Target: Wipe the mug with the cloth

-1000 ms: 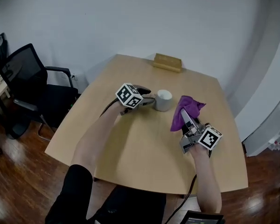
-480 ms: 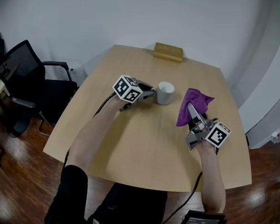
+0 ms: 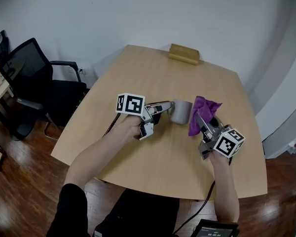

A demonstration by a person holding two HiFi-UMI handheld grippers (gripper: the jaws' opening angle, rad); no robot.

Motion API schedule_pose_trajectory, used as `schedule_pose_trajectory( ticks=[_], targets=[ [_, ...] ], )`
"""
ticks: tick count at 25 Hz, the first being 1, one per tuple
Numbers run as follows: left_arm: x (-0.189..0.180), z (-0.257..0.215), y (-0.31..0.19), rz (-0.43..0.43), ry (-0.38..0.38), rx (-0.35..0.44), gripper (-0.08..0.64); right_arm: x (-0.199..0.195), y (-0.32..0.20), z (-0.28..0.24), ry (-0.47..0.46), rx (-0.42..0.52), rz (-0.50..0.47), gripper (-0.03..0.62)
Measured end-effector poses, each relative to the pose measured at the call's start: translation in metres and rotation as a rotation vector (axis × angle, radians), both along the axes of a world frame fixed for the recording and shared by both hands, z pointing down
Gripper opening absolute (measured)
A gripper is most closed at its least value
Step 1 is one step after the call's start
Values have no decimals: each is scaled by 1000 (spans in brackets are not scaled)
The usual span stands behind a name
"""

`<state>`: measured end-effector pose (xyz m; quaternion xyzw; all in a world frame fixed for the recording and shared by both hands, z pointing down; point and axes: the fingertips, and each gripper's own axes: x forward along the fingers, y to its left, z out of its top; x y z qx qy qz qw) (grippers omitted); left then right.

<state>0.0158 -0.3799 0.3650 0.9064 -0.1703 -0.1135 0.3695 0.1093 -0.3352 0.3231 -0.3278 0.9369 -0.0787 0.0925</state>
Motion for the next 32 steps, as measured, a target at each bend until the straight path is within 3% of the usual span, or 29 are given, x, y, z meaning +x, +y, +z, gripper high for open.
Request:
schedule_pose_trajectory(
  ticks=[7,9,12,15,17,20,25,27,29,30,32],
  targets=[
    [14,-4,31,31,-56,69,67,-49,9,-3,306,134,19,77],
    [14,-1,32,38,-94,99,67,-53,1,-5,332,138,27,77],
    [9,5,35,49,-231,200,69,-47,-7,-10,274,118,42,77],
    [2,19,37,62,-466,355,71,-38,-5,-7,190,73,44,77],
    [2,26,40,84,-580,437,76,-35,-3,-4,152,39,36,77],
    [7,30,40,74,-679,519,71,-28,-2,-4,104,14,33,77],
    [12,37,28,0,-829,626,126,-19,0,-10,61,13,40,77],
    [14,36,25,-10,-831,617,96,-20,2,-10,65,17,36,77],
    [18,30,24,0,-762,571,80,-21,4,-10,82,32,41,77],
    [20,25,25,7,-685,524,80,-20,5,-11,98,46,48,77],
    [21,11,26,28,-436,358,80,-20,8,-14,143,89,67,77]
  ],
)
